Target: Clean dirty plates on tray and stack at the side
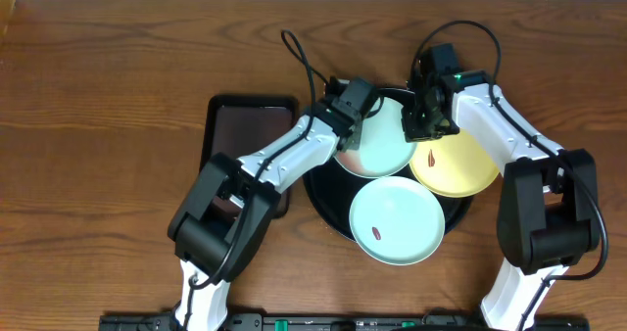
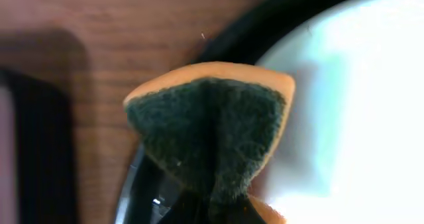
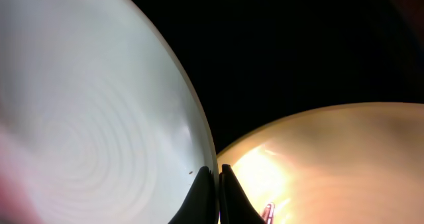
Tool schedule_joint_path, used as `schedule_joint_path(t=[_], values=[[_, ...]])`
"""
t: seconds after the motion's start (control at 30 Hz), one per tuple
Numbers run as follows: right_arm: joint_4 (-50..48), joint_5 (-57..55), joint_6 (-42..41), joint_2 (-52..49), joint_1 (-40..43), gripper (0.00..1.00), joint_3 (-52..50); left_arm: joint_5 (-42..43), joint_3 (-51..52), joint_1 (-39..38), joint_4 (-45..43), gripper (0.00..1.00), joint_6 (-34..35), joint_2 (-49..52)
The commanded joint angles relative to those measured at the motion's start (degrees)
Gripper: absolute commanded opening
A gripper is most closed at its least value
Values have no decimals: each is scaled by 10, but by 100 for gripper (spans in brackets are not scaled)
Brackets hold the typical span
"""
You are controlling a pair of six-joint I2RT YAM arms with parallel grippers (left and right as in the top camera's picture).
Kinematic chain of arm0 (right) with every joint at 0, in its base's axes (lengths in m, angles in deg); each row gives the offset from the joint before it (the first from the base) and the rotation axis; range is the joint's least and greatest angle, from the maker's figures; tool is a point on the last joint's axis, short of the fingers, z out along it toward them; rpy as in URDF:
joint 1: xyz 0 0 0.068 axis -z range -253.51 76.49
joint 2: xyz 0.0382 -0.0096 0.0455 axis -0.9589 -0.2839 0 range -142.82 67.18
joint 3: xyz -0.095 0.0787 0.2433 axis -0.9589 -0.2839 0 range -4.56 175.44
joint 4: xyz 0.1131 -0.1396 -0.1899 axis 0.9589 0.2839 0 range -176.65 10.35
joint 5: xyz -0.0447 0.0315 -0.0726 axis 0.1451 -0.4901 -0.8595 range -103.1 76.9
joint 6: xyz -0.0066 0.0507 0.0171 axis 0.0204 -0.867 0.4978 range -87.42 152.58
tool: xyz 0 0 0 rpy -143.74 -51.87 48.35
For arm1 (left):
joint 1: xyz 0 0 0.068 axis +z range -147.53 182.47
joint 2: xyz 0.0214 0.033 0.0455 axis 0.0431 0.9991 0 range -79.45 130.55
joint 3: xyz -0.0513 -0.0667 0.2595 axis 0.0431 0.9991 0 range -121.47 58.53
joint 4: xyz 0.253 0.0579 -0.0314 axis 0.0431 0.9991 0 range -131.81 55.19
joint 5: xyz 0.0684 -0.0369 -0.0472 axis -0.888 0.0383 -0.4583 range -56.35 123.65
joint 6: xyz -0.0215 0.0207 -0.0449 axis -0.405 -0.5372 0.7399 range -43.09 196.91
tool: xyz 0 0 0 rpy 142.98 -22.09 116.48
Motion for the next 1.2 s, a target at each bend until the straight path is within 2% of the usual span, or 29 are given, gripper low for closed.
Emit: schedule_joint_path(t=[0.0,0.07,0.23,0.37,0.5,0.6,0.63,0.77,0.93,1.0,1.03,1.1,1.17], values=[[4,-30,12,10,5,1,-3,-3,-23,13,9,7,3,-52],[4,-30,12,10,5,1,-3,3,-23,15,25,8,35,-76],[3,-30,12,10,5,1,-3,3,-23,41,116,8,62,-162],[3,-30,12,10,5,1,-3,2,-23,100,217,7,62,-231],[3,-30,12,10,5,1,-3,4,-7,172,281,7,61,-248],[3,-30,12,10,5,1,-3,42,41,208,267,7,35,-238],[3,-30,12,10,5,1,-3,64,82,223,233,7,17,-228],[3,-30,9,10,5,1,-3,65,177,245,130,7,-29,-197],[3,-25,5,10,5,1,-3,65,202,249,109,8,-38,-170],[2,-21,2,10,5,1,-3,65,202,249,106,15,-38,-168],[1,-17,1,10,5,1,-3,65,202,249,105,56,-37,-169],[1,-17,-6,16,5,1,-3,65,202,249,107,77,-37,-169],[-3,-17,-5,26,5,1,-2,65,202,249,109,79,-37,-169]])
